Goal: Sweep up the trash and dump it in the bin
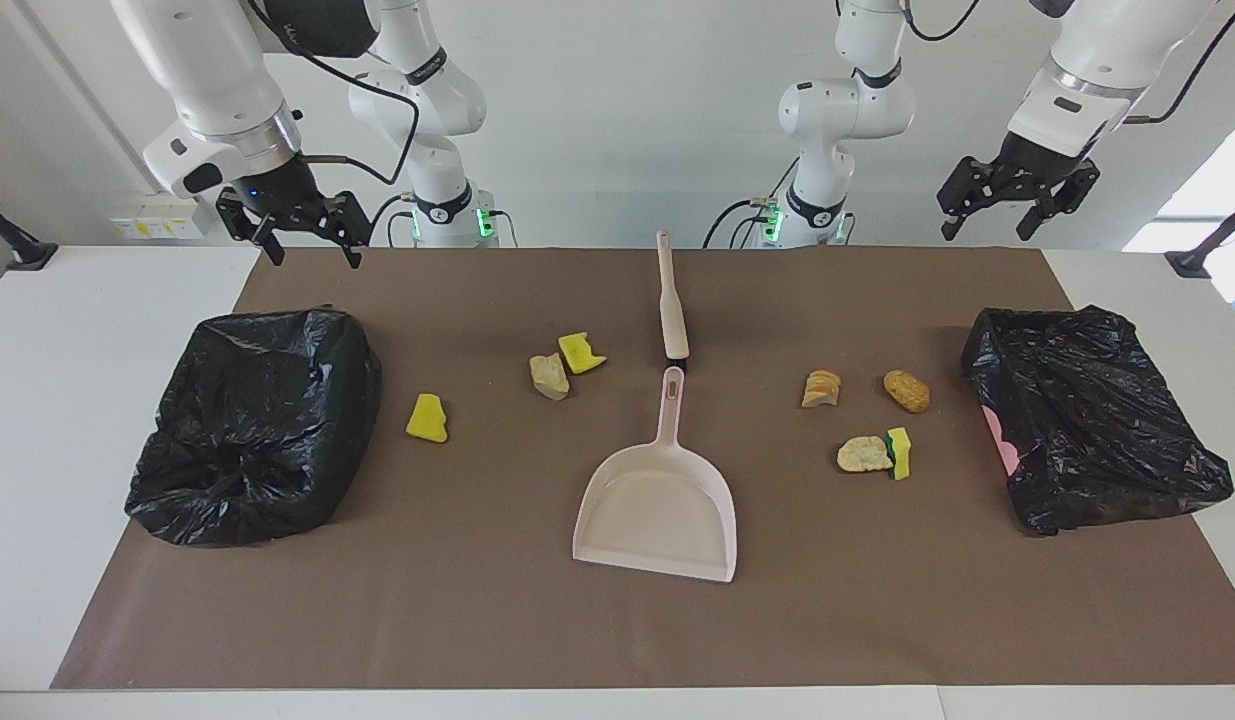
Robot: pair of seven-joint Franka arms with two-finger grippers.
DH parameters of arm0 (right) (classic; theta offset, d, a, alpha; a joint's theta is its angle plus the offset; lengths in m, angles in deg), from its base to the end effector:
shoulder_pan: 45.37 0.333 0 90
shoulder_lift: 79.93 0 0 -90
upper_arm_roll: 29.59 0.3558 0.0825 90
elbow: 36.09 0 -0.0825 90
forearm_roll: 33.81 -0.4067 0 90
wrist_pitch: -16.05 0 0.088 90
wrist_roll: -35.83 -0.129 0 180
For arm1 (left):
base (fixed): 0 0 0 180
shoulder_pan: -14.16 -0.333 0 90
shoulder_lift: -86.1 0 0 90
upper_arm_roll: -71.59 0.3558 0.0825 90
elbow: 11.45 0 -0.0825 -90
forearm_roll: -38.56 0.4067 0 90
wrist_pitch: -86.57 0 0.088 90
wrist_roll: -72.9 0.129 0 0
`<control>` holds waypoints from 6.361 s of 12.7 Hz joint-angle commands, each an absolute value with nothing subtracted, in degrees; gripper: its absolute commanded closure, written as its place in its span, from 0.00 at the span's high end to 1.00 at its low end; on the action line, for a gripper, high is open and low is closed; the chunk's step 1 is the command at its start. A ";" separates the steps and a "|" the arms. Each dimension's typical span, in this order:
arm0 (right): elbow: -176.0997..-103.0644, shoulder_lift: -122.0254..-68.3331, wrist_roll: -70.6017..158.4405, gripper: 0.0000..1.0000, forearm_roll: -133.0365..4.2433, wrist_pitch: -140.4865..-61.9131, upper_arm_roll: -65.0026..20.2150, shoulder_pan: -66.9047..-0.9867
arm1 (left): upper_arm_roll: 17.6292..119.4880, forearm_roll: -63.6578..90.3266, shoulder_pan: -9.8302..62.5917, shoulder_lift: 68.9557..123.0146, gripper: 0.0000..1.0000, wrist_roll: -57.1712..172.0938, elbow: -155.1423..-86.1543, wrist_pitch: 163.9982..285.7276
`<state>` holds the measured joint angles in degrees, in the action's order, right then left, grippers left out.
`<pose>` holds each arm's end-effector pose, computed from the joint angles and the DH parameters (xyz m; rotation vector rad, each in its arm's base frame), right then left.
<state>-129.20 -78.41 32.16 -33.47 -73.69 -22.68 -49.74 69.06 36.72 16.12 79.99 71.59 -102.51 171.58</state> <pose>0.5651 0.0252 0.6302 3.1302 -0.0309 -0.0500 0.5281 -0.0474 0.6846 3.1130 -0.0904 -0.0007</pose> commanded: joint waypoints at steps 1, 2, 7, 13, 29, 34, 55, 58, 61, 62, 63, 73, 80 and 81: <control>-130.23 -79.65 30.38 1.00 -33.64 -75.01 -22.12 -47.40 | 69.48 34.09 16.62 78.28 1.00 70.79 -104.70 173.14; -129.96 -80.36 30.38 1.00 -33.63 -75.18 -22.12 -46.87 | 69.48 33.99 16.71 78.10 1.00 70.79 -105.14 173.14; -129.70 -84.93 24.69 1.00 -33.54 -78.16 -22.04 -42.30 | 69.21 33.99 23.02 71.97 1.00 67.48 -117.59 176.73; -122.77 -95.38 6.77 1.00 -34.33 -83.17 -22.04 -33.52 | 69.13 33.99 39.36 67.66 1.00 46.92 -135.07 189.11; -108.86 -118.07 -20.86 0.96 -27.92 -98.65 -22.39 -14.43 | 69.13 32.41 67.16 75.91 1.00 27.73 -157.16 221.04; -112.55 -116.76 -21.03 0.81 -28.01 -98.82 -22.30 -14.52 | 69.30 32.41 65.94 75.82 0.01 29.31 -156.03 216.05; -113.96 -107.70 22.78 0.00 -32.84 -88.56 -22.21 -20.14 | 70.09 38.37 11.55 72.02 0.00 66.66 -142.07 191.95; -115.71 -105.42 33.16 0.00 -31.79 -83.89 -22.30 -20.15 | 70.09 41.37 10.30 77.39 0.00 64.83 -141.96 195.53; -121.59 -102.17 40.73 0.00 -31.70 -83.71 -22.30 -19.97 | 70.09 41.46 9.42 79.77 0.00 61.06 -143.37 200.02; -123.70 -101.12 43.71 0.00 -31.70 -83.97 -22.30 -19.97 | 70.09 41.46 9.50 79.86 0.00 59.73 -143.98 201.51; -126.68 -99.63 46.53 0.00 -31.70 -85.02 -22.30 -19.97 | 70.01 41.37 10.29 80.30 0.00 57.98 -144.42 202.14; -139.01 -97.41 72.57 0.00 -23.96 -99.08 -22.21 -20.06 | 69.65 34.52 23.64 82.94 0.00 58.49 -144.34 206.89; -139.36 -99.00 75.91 0.00 -23.96 -102.43 -22.30 -19.88 | 69.65 26.88 35.68 82.85 0.00 59.46 -143.46 206.89; -139.36 -99.00 75.56 0.00 -23.96 -102.43 -22.30 -19.88 | 69.65 26.26 37.35 82.85 0.00 59.46 -143.46 207.24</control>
<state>-138.54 -99.00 74.71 -25.13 -101.01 -22.63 -19.64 68.72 28.05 34.28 83.26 58.52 -143.59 206.27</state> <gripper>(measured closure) 0.674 0.740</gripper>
